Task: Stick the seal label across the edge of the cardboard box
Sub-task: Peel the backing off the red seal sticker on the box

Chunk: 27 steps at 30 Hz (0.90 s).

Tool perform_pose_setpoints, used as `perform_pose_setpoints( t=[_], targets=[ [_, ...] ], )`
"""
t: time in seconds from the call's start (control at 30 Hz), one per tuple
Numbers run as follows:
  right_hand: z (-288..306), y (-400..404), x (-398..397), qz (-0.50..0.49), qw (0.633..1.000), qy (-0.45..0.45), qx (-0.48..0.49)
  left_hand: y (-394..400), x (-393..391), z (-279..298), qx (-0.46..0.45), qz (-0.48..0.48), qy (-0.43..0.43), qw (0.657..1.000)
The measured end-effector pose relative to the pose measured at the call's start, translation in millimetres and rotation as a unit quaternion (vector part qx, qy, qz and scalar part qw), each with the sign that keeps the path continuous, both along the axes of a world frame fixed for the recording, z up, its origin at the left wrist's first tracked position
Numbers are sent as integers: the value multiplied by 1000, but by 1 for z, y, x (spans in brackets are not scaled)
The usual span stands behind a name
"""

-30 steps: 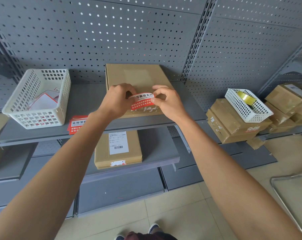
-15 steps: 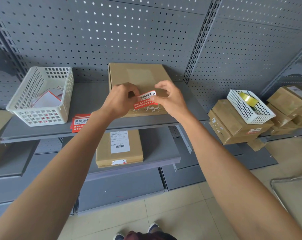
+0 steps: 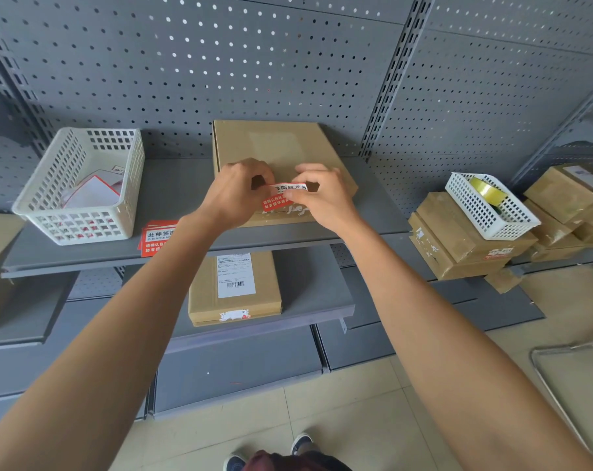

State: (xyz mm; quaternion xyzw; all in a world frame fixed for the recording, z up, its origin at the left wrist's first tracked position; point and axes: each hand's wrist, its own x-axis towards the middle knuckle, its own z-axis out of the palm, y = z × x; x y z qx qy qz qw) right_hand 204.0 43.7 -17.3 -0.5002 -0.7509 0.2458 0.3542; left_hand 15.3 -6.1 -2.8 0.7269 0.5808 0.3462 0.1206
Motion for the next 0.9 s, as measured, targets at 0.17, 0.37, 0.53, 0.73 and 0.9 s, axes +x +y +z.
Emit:
perform_pose_setpoints(
  t=[0.17,0.37,0.53,0.73,0.9],
  targets=[
    [0,1,1,10,1000,2,-9,-2,1,0,2,5,6,1000],
    [0,2,0,11,999,7,-33,-3,0,1,-15,9,-21,1000],
    [-3,4,0,12,999,9,-33,-3,-2,0,-4,11,-5,1000],
    [-4,4,1,8,1000,6,-28,-3,0,0,-14,27,-23,999],
    [0,2,3,15,1000,-7,-27,-4,-3,-1,-10,15,-30,999]
  ],
)
